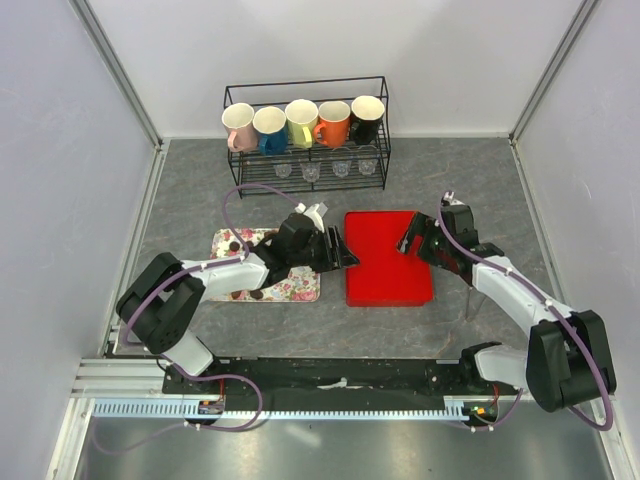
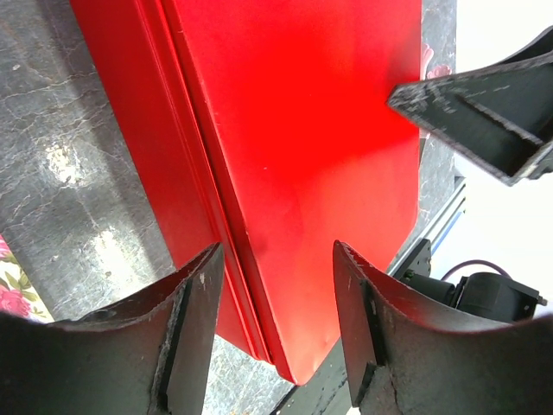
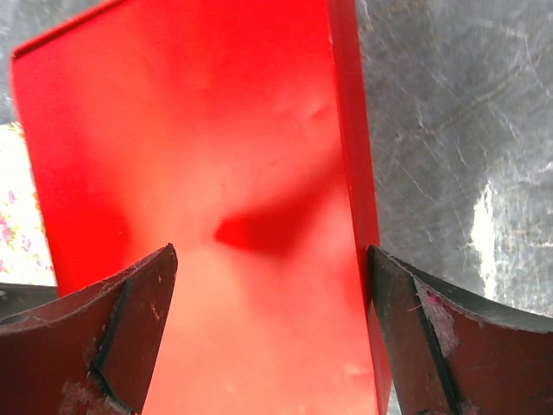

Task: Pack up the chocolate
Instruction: Close the box lid on the packing box.

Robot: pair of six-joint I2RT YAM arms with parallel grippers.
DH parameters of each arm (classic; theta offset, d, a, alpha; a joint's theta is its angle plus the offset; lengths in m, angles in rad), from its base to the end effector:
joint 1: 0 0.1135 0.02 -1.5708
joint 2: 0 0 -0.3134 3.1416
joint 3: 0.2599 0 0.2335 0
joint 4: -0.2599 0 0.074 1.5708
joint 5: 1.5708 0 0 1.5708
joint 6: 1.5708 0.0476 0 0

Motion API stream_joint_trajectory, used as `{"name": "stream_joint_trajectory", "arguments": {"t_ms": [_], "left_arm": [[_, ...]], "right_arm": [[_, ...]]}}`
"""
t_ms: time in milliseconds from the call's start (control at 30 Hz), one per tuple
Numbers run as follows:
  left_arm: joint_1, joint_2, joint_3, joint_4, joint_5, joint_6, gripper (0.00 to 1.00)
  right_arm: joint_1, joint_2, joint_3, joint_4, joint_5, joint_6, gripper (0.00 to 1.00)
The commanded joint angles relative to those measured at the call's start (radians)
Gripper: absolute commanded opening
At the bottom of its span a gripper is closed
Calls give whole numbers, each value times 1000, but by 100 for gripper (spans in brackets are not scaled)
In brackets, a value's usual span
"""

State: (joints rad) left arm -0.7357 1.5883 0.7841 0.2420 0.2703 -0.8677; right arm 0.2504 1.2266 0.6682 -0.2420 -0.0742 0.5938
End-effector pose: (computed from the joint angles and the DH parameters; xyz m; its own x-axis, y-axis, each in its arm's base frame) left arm 0.2336 -0.2287 0.2420 -0.8766 -0.1980 -0.4385 0.2250 0.6368 -0.7375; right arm 0.2142 0.0584 0.2527 -0.7425 0.3860 -0.5474 0.1428 0.8897 0.4338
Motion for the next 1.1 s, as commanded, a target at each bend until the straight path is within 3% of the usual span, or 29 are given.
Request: {"name": "stream_joint_trajectory", "arguments": {"t_ms": [0,267,500,633,700,1067], "left_arm": [[-5,-47,-12,34,-17,-11,61],[-5,-56,-6,14,-28,4,62],[-5,-50,0,16,-17,3,62],[-5,-62,-3,10,-17,6,62],[-5,-62,-3,8,-16,7,62],[-11,-19,9,14,1,-10,62]], "right_arm": [[-5,-18,70,7,1,-20,98],[-26,-81,114,-137,70,-60,98],[-39,-127,35,-172,44,-54,98],[-48,-200,19,-226,56,-57,92],[-49,-228,10,-253,47,-58,88],[-63,-248,-59,-247,-87,-35,84]]}}
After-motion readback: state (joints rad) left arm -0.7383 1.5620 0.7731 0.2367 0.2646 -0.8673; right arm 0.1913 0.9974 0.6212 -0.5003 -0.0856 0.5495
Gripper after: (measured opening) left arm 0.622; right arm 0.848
